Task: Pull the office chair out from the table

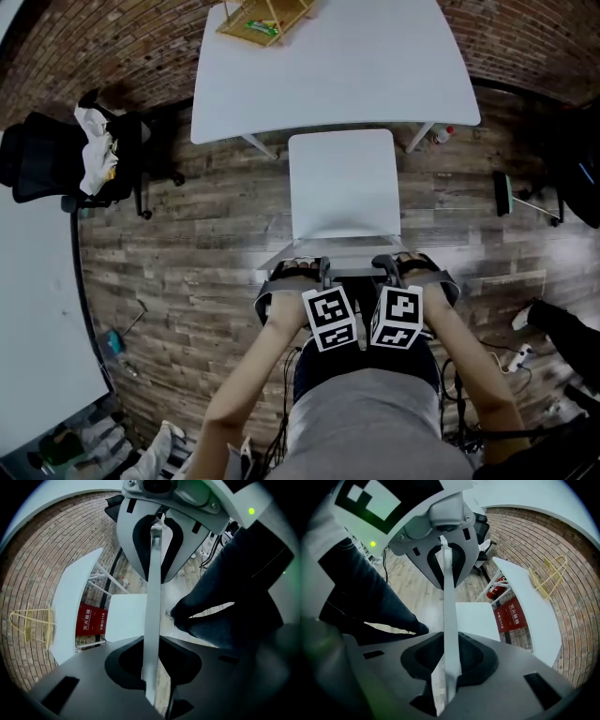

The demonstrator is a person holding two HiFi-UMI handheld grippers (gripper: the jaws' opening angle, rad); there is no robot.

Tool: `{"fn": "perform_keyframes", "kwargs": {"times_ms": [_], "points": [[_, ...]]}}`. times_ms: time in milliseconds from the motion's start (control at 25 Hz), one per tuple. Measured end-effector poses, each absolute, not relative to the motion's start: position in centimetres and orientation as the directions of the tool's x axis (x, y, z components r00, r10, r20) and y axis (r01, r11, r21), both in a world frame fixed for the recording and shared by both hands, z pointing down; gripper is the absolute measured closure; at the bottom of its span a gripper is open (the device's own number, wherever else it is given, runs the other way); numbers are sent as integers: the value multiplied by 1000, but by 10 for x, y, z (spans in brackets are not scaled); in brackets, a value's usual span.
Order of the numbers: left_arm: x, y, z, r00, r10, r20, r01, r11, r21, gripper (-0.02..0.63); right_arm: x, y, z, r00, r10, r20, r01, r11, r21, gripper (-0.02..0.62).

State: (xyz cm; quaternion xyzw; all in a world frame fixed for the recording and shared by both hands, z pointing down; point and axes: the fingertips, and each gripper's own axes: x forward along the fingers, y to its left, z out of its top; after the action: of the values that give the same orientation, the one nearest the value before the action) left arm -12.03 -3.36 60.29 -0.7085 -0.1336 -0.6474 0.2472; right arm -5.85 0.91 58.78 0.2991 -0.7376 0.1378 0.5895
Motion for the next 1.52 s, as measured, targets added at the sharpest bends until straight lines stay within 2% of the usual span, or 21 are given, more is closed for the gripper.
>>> {"fn": "perform_keyframes", "kwargs": {"times_ms": [480,1240,1520], "points": [[-168,11,601,152,-108,982,556,-812,-175,522,-109,56,587,-108,-271,956,-645,751,140,508],[-187,42,603,120,-106,987,553,-819,-155,522,-127,85,587,-112,-250,962,-623,772,129,509],[-188,45,604,166,-104,981,540,-823,-179,518,-130,90,589,-115,-283,952,-639,755,147,505]]}}
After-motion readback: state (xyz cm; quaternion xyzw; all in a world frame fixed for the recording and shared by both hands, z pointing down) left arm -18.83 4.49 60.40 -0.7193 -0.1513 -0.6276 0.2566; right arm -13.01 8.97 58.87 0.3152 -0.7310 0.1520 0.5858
